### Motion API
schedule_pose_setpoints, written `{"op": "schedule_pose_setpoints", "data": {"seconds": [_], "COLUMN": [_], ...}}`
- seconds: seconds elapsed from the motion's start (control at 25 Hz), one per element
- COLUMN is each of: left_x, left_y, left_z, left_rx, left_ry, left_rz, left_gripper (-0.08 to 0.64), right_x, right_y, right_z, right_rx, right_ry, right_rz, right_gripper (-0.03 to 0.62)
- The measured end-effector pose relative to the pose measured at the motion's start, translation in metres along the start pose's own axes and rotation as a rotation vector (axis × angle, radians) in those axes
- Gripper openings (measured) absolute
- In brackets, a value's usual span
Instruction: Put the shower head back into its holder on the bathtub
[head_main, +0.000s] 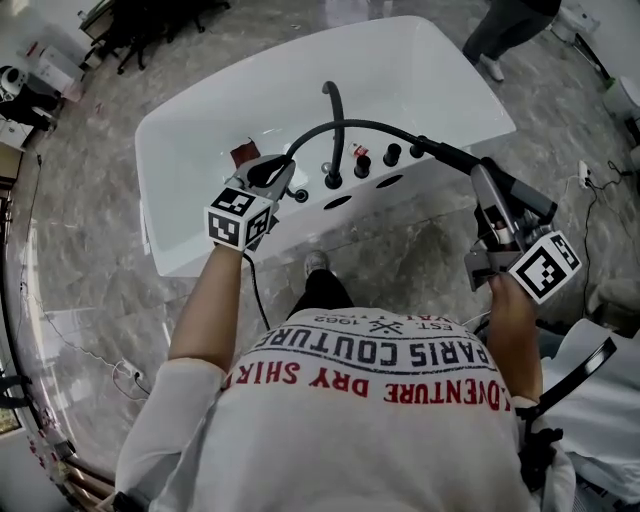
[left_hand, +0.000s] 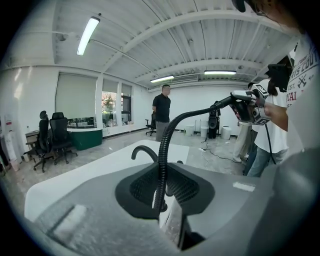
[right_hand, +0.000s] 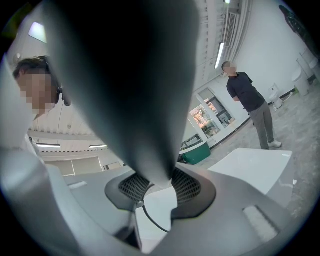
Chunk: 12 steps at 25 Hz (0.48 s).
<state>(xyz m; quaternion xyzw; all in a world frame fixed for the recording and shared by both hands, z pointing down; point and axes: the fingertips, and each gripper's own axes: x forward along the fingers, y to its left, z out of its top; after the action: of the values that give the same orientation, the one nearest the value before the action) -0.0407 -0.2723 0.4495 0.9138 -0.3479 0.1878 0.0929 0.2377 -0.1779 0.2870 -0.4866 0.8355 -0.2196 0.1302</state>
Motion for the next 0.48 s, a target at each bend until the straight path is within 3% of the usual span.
{"op": "schedule_pose_setpoints", "data": {"seconds": [0.48], "left_x": [0.049], "left_y": [0.015], "left_z": [-0.008], "left_rx": [-0.055], "left_ry": [-0.007], "left_rz": [-0.051], "left_gripper": [0.054], "right_x": [0.016], "right_y": [-0.015], "right_z": [0.003], "right_rx": [0.000], "right_ry": [-0.017], "right_rz": [-0.034], "right_gripper": [0.137]}}
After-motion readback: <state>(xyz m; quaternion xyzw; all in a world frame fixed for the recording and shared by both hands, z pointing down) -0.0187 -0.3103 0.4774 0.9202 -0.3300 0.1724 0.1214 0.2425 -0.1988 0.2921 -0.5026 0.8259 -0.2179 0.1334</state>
